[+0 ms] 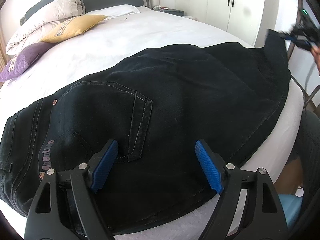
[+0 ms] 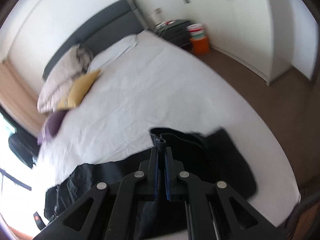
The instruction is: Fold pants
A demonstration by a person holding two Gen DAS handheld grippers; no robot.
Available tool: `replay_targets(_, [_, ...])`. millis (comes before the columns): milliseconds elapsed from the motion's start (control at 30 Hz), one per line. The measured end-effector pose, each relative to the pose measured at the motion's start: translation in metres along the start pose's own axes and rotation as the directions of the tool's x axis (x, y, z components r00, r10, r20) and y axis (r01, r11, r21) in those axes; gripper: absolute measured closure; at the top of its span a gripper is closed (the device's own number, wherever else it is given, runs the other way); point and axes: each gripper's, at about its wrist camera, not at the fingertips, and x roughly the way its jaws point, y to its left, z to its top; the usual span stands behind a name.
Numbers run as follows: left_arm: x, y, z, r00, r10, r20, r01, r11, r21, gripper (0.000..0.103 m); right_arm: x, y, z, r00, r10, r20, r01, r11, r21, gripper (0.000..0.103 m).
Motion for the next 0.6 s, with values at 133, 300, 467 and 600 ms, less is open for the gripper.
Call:
replay_targets(133, [0.004,-0.003,0.004,1.000,0.012,-0.011,-0.012,1.000,-0.002,0.022,0.009,-0.078,-0.036,0.991,-0.043,-0.124,0.069,0.975,0.212,0.092])
replay_targets(300, [0.009,-0.006,0.010,0.999,0.026,-0.028,-0.027,1.000,-0.001,0.021,0.005,-0.132,-0.062,0.981,-0.029,-0.194,0.098,0.929,0.357,0.084])
replay_targets(467, [0.012,-0.007,0.015,0.998,0.035,-0.047,-0.035,0.999,0.003,0.020,-0.005,-0.124,-0.025,0.991,0.078,-0.108,-0.042,0.953,0.301,0.079])
replay_targets(600, [0.016,-0.010,0.020,0.997,0.046,-0.060,-0.045,0.999,0.007,0.020,0.008,-0.115,0.017,0.977,0.186,-0.101,-0.163,0.965,0.204,0.036])
